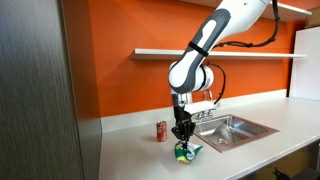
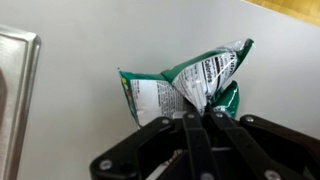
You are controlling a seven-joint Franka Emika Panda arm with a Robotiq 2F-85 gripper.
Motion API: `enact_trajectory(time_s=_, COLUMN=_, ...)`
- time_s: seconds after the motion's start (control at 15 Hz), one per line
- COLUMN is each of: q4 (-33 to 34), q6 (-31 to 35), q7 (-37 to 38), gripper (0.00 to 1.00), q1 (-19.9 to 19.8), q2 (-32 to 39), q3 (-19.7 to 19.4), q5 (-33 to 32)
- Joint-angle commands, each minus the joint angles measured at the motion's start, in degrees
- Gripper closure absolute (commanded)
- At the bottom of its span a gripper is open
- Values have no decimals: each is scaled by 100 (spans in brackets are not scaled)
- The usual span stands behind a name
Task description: Remove the packet from the sink
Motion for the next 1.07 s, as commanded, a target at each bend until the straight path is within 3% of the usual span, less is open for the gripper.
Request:
enact_trajectory(time_s=0.0, q4=156, q6=170, q7=-136, gripper=98, q1=-62, q2=409, q3=57, q5=54)
enact_trajectory(time_s=0.13, q4=204, q6=207, q7=-126, gripper=98, q1=-71, q2=541, q3=59, q5=34)
enact_trajectory(time_s=0.2, q4=243, q6=182, q7=-114, gripper=88, q1=-75, q2=557, q3=55, q5=18)
enact_trajectory(time_s=0.27, q4=257, q6=163, q7=-107, gripper=66, q1=-79, q2=562, q3=48, q5=3)
enact_trajectory(time_s=0.4, q4=260, q6=109, q7=-93, gripper=62, q1=-82, q2=498, q3=49, q5=19)
enact_trajectory(time_s=0.93, q4=155, q6=-312, q7=3, gripper=3, q1=-65, q2=-131, q3=66, q5=46)
enact_trajectory(time_s=1.0, q4=128, q6=-362, q7=-3, gripper=0, q1=-64, q2=-229, q3=67, q5=67)
